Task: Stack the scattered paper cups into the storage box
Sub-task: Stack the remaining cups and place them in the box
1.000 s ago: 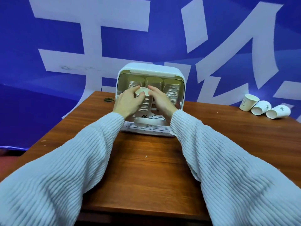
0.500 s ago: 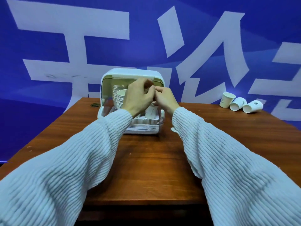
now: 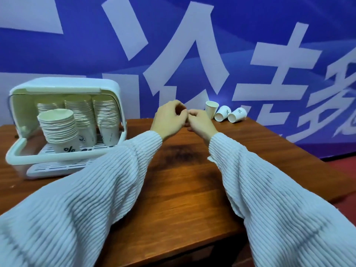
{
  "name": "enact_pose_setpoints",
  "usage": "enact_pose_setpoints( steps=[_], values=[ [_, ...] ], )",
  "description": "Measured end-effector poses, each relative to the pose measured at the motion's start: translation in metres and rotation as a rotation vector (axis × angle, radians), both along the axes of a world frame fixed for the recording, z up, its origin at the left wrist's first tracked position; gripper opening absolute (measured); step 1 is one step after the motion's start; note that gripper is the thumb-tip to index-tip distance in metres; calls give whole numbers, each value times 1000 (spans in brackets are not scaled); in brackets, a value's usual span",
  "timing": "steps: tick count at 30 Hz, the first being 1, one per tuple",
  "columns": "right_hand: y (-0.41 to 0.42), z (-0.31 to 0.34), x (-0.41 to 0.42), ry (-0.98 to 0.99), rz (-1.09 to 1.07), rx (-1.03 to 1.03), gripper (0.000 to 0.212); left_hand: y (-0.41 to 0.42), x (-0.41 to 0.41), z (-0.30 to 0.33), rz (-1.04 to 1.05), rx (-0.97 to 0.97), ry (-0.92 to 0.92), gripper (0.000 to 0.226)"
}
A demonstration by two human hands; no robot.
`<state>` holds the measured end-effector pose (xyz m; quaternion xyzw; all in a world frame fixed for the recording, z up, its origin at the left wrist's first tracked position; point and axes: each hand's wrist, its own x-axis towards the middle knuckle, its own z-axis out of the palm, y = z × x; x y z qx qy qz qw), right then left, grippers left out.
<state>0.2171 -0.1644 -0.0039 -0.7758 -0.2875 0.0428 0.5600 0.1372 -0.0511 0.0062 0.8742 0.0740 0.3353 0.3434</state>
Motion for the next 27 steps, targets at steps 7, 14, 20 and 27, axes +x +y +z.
enact_pose_setpoints(
  steps=[7,14,20,27],
  values=[
    [-34,-23,69,12,-82,-28,23,-27,68,-21,-80,-25,43,21],
    [-66,-51,155,21,-266,-22,17,-37,138,-53,-104,-47,119,28],
    [-88,-65,236,-40,-506,-91,30,-41,203,-74,-127,-102,169,38],
    [-107,-75,325,-17,-614,-158,64,-44,240,-102,-123,-119,247,55]
  ],
)
